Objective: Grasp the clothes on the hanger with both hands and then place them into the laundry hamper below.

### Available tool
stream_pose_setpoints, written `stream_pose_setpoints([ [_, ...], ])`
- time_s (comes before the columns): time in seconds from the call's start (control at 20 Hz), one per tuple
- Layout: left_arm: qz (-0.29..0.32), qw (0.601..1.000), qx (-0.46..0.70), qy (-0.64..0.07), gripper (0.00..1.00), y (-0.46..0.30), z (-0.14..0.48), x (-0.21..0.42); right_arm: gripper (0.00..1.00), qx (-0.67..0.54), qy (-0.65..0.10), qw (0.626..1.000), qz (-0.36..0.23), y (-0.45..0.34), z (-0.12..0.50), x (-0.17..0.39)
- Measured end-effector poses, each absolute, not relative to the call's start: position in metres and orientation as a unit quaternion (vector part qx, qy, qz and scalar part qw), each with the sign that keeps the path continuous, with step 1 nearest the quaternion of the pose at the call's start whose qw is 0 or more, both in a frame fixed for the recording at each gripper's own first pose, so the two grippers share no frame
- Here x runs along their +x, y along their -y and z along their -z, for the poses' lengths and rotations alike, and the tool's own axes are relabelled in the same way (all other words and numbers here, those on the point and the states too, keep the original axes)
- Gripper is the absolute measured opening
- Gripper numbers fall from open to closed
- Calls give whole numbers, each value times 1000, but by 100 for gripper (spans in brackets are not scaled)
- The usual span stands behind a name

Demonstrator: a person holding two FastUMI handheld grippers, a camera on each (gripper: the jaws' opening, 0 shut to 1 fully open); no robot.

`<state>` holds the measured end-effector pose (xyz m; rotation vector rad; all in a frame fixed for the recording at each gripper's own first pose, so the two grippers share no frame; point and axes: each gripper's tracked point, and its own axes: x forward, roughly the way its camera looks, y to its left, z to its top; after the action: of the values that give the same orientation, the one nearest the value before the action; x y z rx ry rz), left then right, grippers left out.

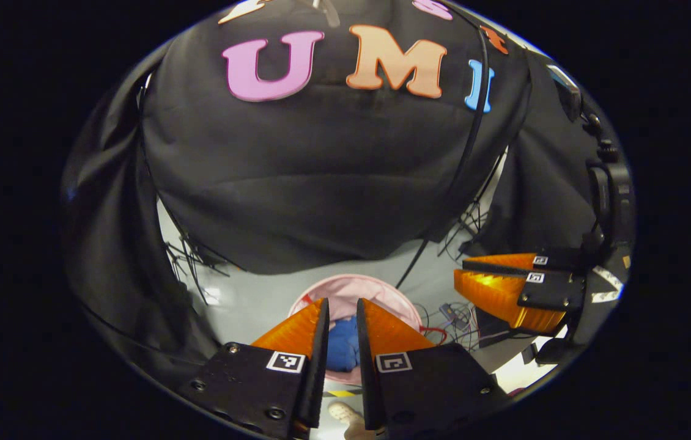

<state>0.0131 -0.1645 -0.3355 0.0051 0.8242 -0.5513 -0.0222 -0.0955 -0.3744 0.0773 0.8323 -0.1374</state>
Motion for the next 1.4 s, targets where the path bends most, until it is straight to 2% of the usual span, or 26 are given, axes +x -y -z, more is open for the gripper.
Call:
stream_pose_setpoints([
  [0.35, 264, 929, -29, -260, 28, 174, 206, 60, 12, 31, -284, 954, 94, 117, 257, 22],
  [0.4, 265, 933, -34, -240, 34, 175, 186, 64, 12, 28, -262, 960, 96, 119, 236, 27],
  [0.45, 267, 938, -41, -217, 28, 177, 163, 67, 12, 25, -240, 965, 98, 122, 214, 33],
  [0.55, 270, 945, -52, -176, 28, 180, 123, 73, 12, 21, -199, 974, 102, 123, 170, 39],
  [0.6, 270, 948, -57, -156, 22, 179, 106, 73, 12, 22, -179, 978, 103, 124, 147, 41],
  [0.75, 272, 955, -62, -100, 22, 171, 62, 69, 12, 24, -122, 986, 107, 124, 90, 39],
  [0.8, 274, 956, -60, -84, 33, 170, 48, 67, 12, 23, -104, 988, 109, 126, 71, 39],
  [0.85, 277, 957, -58, -72, 21, 169, 34, 64, 12, 20, -89, 990, 111, 129, 56, 37],
  [0.95, 278, 957, -57, -53, 21, 172, 14, 55, 12, 13, -64, 991, 116, 132, 29, 32],
  [1.05, 278, 958, -61, -36, 27, 172, -3, 51, 12, 8, -42, 992, 121, 135, 11, 23],
  [1.15, 282, 957, -64, -19, 43, 176, -16, 48, 15, 7, -30, 992, 125, 139, -4, 21],
  [1.3, 289, 955, -64, -5, 67, 179, -29, 39, 31, 5, -18, 991, 130, 149, -14, 15],
  [1.35, 288, 955, -65, -3, 69, 182, -32, 39, 37, 4, -15, 991, 131, 151, -18, 10],
  [1.4, 287, 956, -67, -1, 76, 186, -35, 39, 43, 4, -15, 991, 133, 154, -20, 7],
])
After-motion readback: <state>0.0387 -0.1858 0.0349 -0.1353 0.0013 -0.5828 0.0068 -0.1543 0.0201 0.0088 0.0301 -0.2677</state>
